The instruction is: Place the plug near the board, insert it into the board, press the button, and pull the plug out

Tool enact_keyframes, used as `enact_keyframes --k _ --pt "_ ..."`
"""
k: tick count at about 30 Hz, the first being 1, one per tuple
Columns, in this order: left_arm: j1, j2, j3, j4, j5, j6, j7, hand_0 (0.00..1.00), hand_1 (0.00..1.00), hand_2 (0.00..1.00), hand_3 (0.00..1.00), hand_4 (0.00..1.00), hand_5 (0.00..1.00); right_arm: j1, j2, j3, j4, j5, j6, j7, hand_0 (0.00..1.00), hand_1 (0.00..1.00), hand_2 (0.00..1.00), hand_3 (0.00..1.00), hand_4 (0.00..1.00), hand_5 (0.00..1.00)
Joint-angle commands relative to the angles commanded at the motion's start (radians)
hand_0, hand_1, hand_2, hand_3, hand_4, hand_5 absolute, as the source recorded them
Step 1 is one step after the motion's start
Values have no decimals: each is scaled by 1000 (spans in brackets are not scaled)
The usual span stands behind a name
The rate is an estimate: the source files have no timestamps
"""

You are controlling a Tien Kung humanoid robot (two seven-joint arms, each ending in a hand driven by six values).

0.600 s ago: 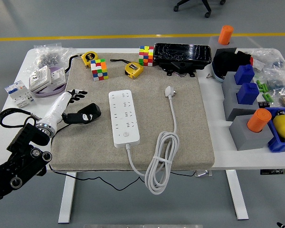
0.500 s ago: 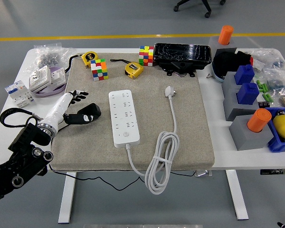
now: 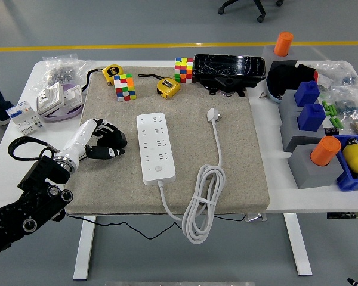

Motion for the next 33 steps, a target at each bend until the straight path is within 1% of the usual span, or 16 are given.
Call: enact_keyframes --k 5,6,11,12,13,17,18,22,27,29,33 --pt "2 -3 1 1 -16 2 -2 515 498 546 549 791 26 -4 -2 1 0 -1 0 0 673 676 671 568 920 517" --pt "5 -4 0 -1 -19 -1 2 436 461 527 548 695 2 -6 -1 1 0 -1 0 1 670 675 670 567 920 517" --pt "20 -3 -6 -18 -5 -12 15 436 461 527 548 695 2 -15 3 3 0 -2 0 1 670 675 670 567 920 517" --pt "22 -3 -7 -24 0 -12 12 425 457 522 545 668 2 -17 4 4 0 -2 -1 1 672 676 670 568 920 517" --pt "22 -2 -6 -28 3 -13 10 425 457 522 545 668 2 -18 5 5 -1 -1 0 1 672 676 670 568 920 517" --pt "7 11 14 -52 -8 -21 -36 425 457 522 545 668 2 -22 10 8 -1 -1 0 1 672 676 670 568 920 517" --pt "1 14 17 -58 -14 -27 -54 443 455 517 542 662 2 -22 10 10 -1 0 0 1 673 677 670 567 920 516" --pt "-13 20 13 -74 -25 -58 -94 443 455 517 542 662 2 -23 11 12 0 0 -1 1 673 677 670 567 920 516" --pt "-29 23 19 -91 -24 -82 -109 455 458 516 542 660 2 -11 8 3 -1 4 0 0 670 676 669 567 920 516" --pt "-40 27 29 -94 -20 -101 -120 455 458 516 542 660 2 -7 2 0 1 4 0 1 670 676 669 567 920 516" --pt "-49 29 39 -87 -13 -117 -116 468 471 522 546 670 2 -9 1 4 1 3 -1 1 671 676 670 566 919 516"
